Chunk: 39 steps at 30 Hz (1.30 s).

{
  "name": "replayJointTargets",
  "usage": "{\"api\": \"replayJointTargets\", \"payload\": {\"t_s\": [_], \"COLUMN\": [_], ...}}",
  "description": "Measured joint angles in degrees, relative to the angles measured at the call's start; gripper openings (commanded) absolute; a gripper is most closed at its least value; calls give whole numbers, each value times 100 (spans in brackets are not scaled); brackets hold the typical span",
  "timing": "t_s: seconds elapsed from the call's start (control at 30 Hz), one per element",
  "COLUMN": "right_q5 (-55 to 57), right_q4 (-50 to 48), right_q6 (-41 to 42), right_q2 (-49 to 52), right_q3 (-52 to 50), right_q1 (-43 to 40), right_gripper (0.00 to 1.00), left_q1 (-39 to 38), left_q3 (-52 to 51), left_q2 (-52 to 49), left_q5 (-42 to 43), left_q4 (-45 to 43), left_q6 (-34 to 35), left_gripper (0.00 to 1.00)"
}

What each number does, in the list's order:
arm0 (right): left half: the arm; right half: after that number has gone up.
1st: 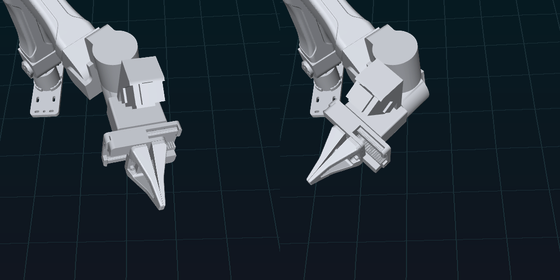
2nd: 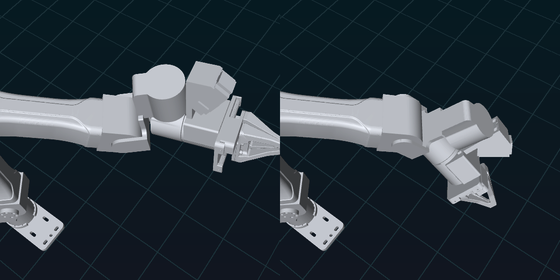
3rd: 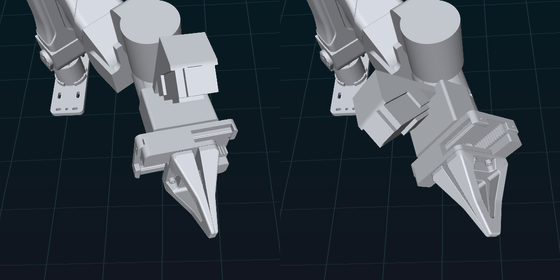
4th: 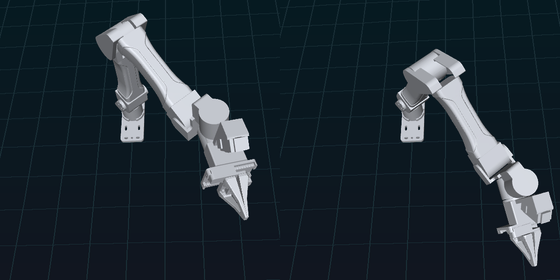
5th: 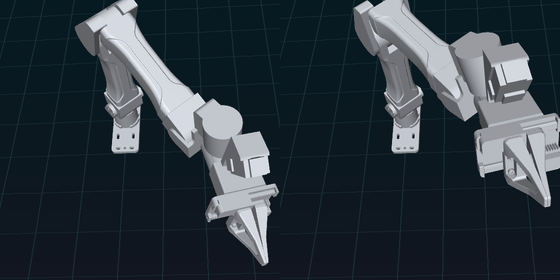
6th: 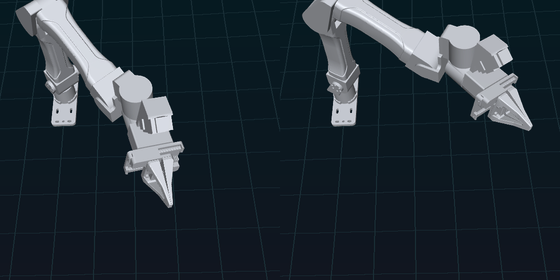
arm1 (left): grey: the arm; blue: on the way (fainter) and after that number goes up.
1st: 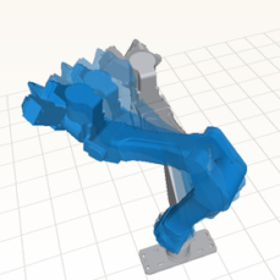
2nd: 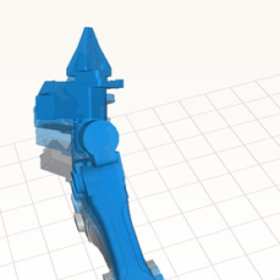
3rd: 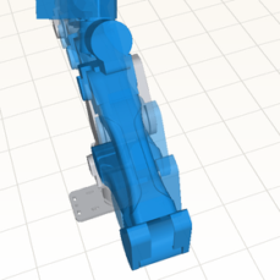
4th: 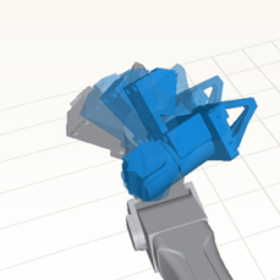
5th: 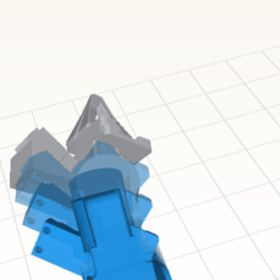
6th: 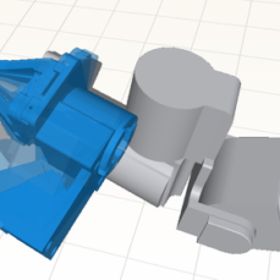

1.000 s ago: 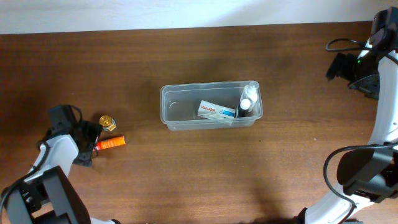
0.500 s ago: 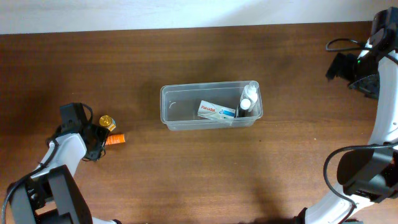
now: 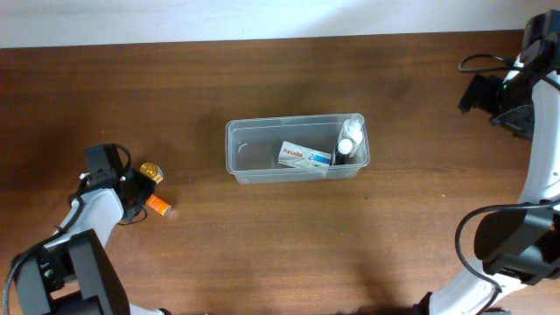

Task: Pack container
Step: 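Align the left gripper over the orange tube's cap and grasp it, then lift the orange tube and lower it into the container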

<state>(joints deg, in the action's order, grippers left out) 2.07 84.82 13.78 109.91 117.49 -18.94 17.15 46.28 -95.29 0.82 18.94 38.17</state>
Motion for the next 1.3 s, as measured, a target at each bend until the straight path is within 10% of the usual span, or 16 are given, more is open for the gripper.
{"api": "replayJointTargets", "payload": {"t_s": [1.3], "right_q5": [0], "right_q4": [0], "right_q6": [0], "right_q2": [0], "right_q3": [0], "right_q1": [0], "right_gripper": [98], "left_q1": [0], "left_q3": [323], "left_q2": [1746], "left_q5": [629], "left_q4": [817], "left_q6": [-1615], "left_gripper": [18]}}
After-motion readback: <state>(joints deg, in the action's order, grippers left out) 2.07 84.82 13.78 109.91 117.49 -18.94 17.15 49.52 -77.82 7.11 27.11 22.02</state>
